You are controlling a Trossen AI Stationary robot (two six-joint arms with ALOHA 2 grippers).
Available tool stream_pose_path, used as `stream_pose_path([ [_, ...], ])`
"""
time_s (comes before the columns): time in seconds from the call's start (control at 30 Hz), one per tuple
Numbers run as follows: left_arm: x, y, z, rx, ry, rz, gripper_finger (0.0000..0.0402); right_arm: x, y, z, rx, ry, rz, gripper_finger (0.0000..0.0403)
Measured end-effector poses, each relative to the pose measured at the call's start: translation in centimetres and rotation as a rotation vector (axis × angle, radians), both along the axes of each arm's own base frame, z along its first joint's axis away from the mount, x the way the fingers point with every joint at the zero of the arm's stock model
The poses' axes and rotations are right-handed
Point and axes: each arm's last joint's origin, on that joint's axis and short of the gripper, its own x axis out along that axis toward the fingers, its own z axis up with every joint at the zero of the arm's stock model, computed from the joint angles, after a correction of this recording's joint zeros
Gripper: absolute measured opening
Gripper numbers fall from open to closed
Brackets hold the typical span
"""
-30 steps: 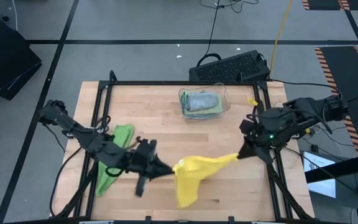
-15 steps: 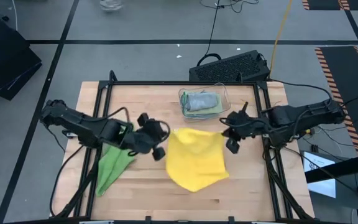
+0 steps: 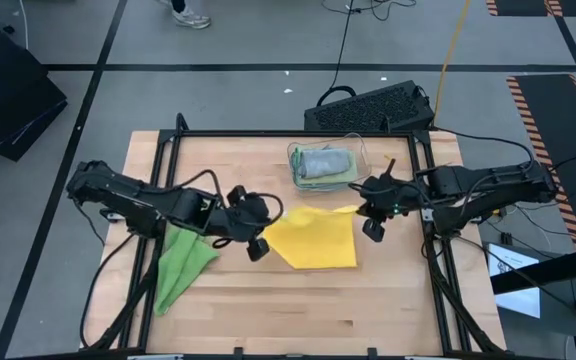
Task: Fold microfiber towels
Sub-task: Fold the yellow towel
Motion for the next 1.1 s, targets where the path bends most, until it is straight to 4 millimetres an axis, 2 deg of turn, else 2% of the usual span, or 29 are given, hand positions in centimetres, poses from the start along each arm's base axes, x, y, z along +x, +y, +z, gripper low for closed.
stream_pose_path([
  [0.07, 0.3, -0.6, 0.6, -0.108, -0.060, -0.062, 0.0004, 0.0, 0.3, 0.3, 0.076, -0.025, 0.052, 0.0000],
  [0.13, 0.7, -1.7, 2.0, -0.279, -0.175, -0.189, 0.0006, -0.2, 0.7, 0.8, 0.192, -0.060, 0.103, 0.0000],
  [0.23, 0.4, -3.9, 5.6, -0.504, -0.456, -0.407, 0.0007, -0.7, 1.5, 1.9, 0.307, -0.136, 0.155, 0.0000],
  [0.3, 0.0, -4.9, 7.9, -0.533, -0.649, -0.490, 0.0004, -1.1, 1.8, 2.6, 0.328, -0.196, 0.190, 0.0000],
  [0.37, -0.3, -5.4, 8.3, -0.447, -0.712, -0.452, 0.0004, -1.6, 2.0, 3.1, 0.334, -0.234, 0.206, 0.0000],
  [0.43, -0.2, -5.1, 7.3, -0.322, -0.649, -0.356, 0.0004, -1.8, 1.9, 3.3, 0.330, -0.241, 0.206, 0.0000],
  [0.5, -0.2, -4.3, 5.5, -0.220, -0.495, -0.251, 0.0003, -1.9, 1.7, 3.2, 0.321, -0.239, 0.202, 0.0000],
  [0.63, -0.3, -2.0, 2.1, -0.158, -0.194, -0.049, 0.0005, -1.8, 1.4, 3.3, 0.314, -0.244, 0.189, 0.0000],
  [0.7, -0.6, -1.1, 1.4, -0.128, -0.107, 0.002, 0.0003, -1.8, 1.3, 3.2, 0.310, -0.245, 0.178, 0.0000],
  [0.83, -1.3, 0.2, 0.7, -0.036, 0.002, 0.049, 0.0006, -1.7, 1.1, 3.3, 0.261, -0.263, 0.119, 0.0000],
  [0.93, -1.1, 0.8, 0.7, -0.023, 0.016, 0.026, 0.0009, -1.2, 1.0, 3.7, 0.252, -0.328, 0.059, 0.0000],
  [1.03, -0.4, 0.0, 1.7, -0.164, -0.083, -0.136, 0.0003, -0.8, 1.3, 4.5, 0.310, -0.409, 0.050, 0.0000],
  [1.1, -0.1, -0.9, 3.6, -0.308, -0.243, -0.304, 0.0005, -0.9, 1.7, 5.8, 0.355, -0.438, 0.047, 0.0000],
])
